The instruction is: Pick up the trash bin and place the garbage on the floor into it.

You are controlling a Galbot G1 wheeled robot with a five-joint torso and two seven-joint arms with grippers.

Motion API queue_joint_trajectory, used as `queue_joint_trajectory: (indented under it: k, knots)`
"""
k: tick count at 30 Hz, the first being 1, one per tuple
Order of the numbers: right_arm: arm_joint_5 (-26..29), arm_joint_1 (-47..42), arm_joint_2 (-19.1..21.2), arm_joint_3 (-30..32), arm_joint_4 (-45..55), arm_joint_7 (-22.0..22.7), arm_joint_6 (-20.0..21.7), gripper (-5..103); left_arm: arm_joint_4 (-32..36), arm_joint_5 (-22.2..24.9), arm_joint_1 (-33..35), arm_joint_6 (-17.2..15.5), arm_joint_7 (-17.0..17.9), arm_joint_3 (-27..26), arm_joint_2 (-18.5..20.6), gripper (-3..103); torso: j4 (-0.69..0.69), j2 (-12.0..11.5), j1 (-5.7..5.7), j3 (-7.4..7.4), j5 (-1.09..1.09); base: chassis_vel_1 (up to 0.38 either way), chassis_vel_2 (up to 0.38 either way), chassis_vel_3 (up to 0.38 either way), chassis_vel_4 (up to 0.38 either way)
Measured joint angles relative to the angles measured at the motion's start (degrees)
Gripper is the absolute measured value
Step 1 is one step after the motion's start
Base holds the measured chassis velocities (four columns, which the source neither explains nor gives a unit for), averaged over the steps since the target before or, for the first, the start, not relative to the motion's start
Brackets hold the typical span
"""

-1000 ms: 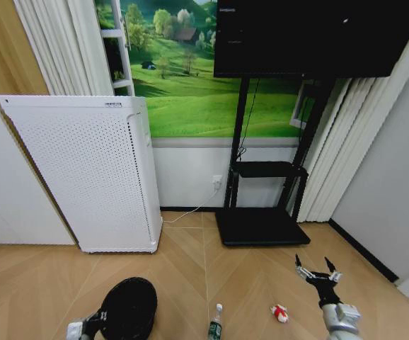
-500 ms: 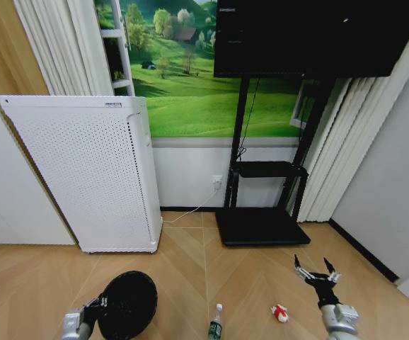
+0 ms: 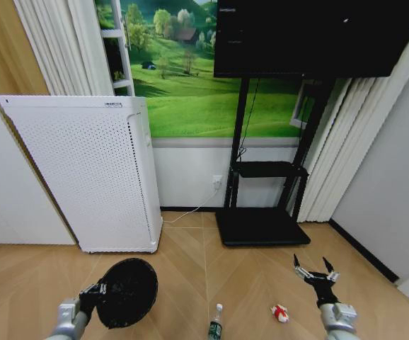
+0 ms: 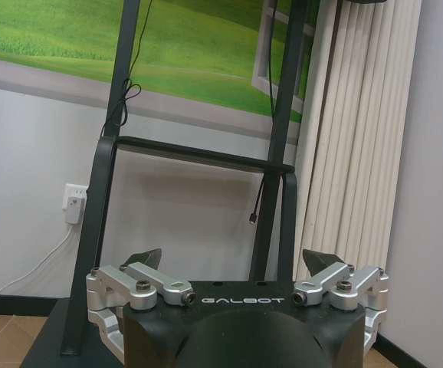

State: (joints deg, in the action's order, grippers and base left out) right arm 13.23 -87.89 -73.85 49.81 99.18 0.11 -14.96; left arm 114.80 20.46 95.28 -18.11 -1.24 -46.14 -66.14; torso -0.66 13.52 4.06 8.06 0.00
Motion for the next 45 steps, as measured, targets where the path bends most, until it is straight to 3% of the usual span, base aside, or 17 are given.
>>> queue_joint_trajectory:
  k: [9,26,45]
  knots:
    - [0.0,0.2,0.1,0.1,0.0,0.0,0.1,100,0.9,-0.2,-3.8,1.8,-1.3,-1.0,1.4,5,-0.01,0.0,0.0,0.0,-0.01,0.0,0.0,0.0,0.0]
    - [-0.8,-1.0,0.3,0.2,-0.4,0.0,0.1,100,2.2,0.0,-9.3,2.8,-2.6,2.1,3.0,5,0.0,0.0,0.0,0.0,0.0,0.0,0.0,0.0,0.0]
    - [0.5,-1.6,0.3,0.0,0.9,0.4,1.9,100,1.4,-0.4,-9.2,3.7,-3.4,2.5,2.8,5,0.0,0.0,0.0,0.0,0.0,0.0,0.0,0.0,0.0]
